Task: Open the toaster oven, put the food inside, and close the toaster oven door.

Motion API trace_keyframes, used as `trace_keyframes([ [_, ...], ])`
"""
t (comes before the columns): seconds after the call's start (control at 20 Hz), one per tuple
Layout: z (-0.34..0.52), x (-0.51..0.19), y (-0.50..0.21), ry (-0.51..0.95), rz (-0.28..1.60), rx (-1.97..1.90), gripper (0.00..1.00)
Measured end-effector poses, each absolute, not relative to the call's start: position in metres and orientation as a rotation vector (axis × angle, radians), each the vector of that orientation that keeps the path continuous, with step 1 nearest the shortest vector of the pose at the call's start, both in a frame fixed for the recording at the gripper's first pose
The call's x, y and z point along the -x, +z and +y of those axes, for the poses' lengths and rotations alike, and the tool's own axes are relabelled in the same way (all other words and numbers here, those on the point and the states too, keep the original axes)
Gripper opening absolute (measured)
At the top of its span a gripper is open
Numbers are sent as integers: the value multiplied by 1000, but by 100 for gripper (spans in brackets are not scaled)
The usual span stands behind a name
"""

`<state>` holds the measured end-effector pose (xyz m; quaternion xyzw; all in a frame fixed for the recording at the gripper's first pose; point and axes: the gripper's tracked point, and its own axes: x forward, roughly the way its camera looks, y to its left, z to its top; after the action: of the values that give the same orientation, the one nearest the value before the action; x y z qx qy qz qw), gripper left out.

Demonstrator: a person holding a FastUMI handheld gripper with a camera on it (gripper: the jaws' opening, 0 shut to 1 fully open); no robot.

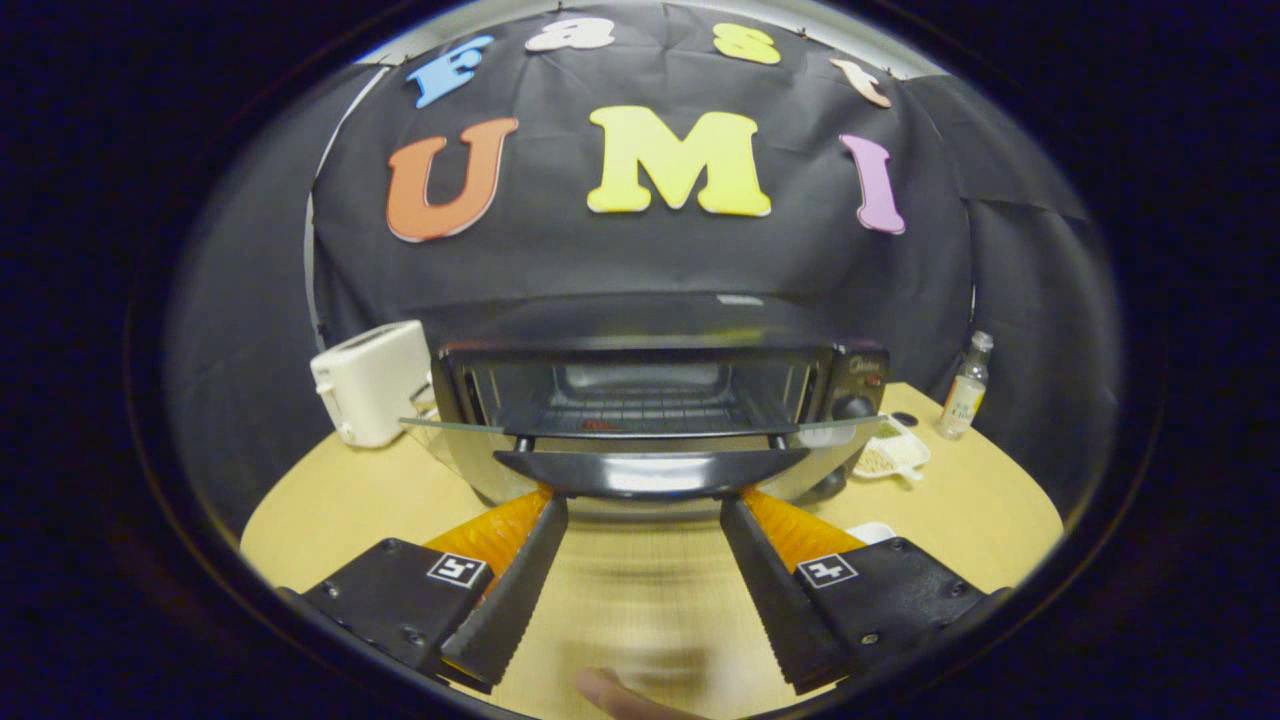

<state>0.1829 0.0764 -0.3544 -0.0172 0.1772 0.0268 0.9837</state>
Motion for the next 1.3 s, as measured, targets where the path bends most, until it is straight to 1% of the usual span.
trace_keyframes([
  [0.1,60,-181,-336,25,310,65,98],
  [0.25,51,-156,-324,34,338,65,98],
  [0.4,43,-119,-294,81,325,45,98],
  [0.65,5,-47,-214,45,191,17,98],
  [0.75,1,-19,-182,66,138,30,97],
  [0.9,-12,25,-129,58,39,64,98],
  [1.1,-10,82,-78,100,-27,76,98],
  [1.2,-16,105,-50,92,-95,65,98],
  [1.3,-22,126,-37,78,-137,72,98],
])
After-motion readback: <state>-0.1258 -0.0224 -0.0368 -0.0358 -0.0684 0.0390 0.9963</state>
